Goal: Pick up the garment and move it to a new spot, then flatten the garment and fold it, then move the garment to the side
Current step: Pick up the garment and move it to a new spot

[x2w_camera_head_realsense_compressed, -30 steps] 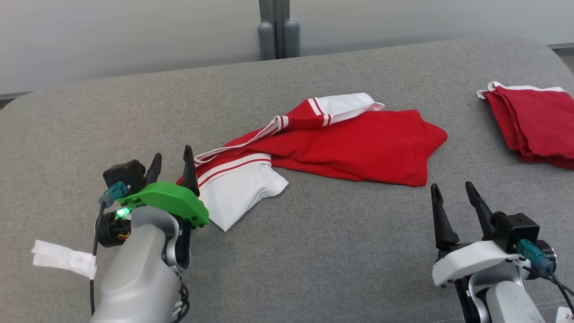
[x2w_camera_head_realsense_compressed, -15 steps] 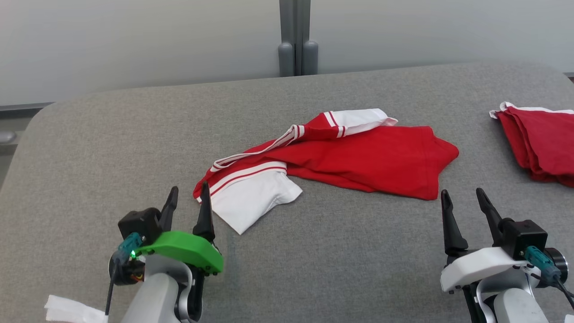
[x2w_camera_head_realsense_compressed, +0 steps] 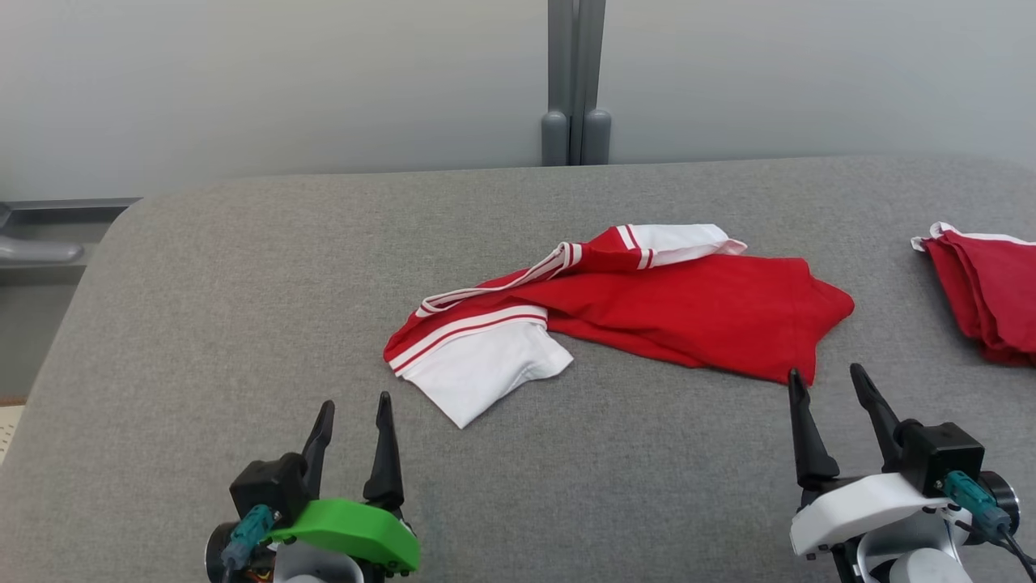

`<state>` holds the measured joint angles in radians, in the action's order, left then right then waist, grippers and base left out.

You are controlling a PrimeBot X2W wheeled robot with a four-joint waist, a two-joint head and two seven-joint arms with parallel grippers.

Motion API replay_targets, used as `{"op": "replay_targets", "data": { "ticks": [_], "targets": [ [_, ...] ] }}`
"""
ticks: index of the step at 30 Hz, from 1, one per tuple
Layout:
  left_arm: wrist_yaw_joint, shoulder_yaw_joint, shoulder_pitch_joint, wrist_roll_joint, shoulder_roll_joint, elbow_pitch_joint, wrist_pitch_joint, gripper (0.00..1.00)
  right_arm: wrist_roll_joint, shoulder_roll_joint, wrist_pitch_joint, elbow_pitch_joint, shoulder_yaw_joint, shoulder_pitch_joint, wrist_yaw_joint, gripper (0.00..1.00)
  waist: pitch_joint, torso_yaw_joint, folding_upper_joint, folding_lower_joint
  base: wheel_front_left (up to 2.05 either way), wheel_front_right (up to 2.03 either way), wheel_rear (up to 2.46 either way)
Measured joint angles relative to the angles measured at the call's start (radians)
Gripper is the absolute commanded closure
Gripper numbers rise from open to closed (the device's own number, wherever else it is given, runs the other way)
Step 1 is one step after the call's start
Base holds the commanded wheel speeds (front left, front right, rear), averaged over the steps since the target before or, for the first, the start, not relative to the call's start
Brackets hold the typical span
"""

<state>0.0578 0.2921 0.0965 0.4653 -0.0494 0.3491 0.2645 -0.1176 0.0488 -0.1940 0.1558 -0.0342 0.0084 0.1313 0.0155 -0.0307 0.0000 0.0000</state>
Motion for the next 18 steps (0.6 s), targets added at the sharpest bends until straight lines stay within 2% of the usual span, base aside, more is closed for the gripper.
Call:
{"op": "replay_targets", "data": {
  "ticks": [5,18],
  "targets": [
    [0.018,0.004,-0.006,-0.028,0.000,-0.026,0.000,0.00,-0.013,0.000,-0.003,0.007,0.028,0.001,0.000,0.00,0.001,-0.004,0.0000,0.0000,0.00,0.00,0.00],
    [0.022,0.006,-0.006,-0.036,0.000,-0.018,0.000,0.00,-0.020,0.000,-0.011,0.031,0.043,-0.005,0.000,0.00,0.004,0.003,0.0000,0.0000,0.00,0.00,0.00]
  ]
}}
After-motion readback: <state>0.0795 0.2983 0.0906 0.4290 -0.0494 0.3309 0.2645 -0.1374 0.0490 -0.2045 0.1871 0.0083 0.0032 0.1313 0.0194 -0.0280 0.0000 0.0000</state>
